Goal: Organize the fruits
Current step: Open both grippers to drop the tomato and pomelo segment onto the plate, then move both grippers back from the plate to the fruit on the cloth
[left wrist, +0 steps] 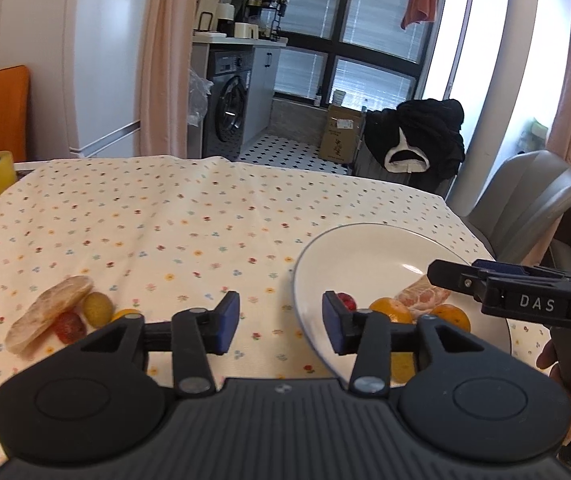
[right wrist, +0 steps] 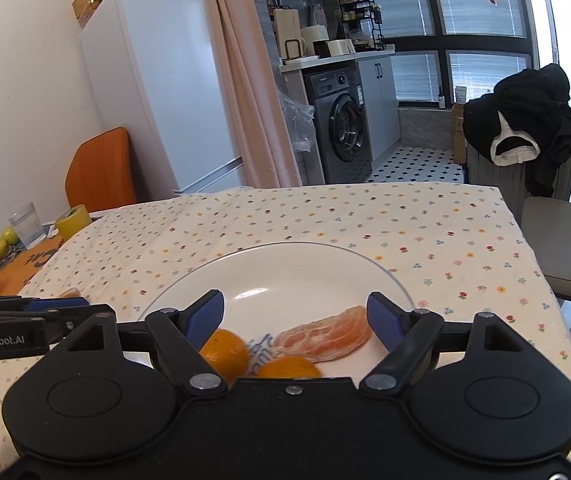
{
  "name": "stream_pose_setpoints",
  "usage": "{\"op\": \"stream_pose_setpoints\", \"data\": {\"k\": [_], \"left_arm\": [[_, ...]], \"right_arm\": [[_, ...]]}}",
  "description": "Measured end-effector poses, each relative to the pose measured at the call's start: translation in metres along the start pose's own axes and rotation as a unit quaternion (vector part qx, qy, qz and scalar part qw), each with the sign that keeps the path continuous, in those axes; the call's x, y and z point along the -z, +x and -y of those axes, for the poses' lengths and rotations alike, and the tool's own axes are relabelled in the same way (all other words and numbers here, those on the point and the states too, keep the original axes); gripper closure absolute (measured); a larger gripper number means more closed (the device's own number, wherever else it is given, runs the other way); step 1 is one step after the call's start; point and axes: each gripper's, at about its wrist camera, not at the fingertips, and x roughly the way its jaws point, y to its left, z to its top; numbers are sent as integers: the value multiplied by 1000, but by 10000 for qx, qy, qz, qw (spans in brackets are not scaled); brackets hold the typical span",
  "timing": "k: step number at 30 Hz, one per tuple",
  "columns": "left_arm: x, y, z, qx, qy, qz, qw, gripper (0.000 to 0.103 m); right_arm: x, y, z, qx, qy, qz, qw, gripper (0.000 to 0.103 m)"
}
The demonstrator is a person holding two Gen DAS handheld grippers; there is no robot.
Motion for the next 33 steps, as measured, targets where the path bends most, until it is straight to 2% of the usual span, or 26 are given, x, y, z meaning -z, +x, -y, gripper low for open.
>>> {"op": "stream_pose_setpoints", "data": {"k": [7,13,17,27,33], "left_arm": [[4,-23,-17,-157,-167,95,9997,37],[8,-37,-30,-327,-247,186,9990,27],[11,-47,-43,-452,-367,230,9980,24],[20,-68,-71,-711,-625,337,9949,23],[27,-79,-85,-799,-722,389,9934,23]], "right_arm": [[1,-6,-16,-90,-82,11,9999,21],[3,-10,-29,-168,-123,-1,9998,18],[4,-13,-36,-253,-128,10,9996,17],[3,-28,-35,-227,32,89,9997,16],[7,-30,-46,-340,-82,60,9994,16]]}}
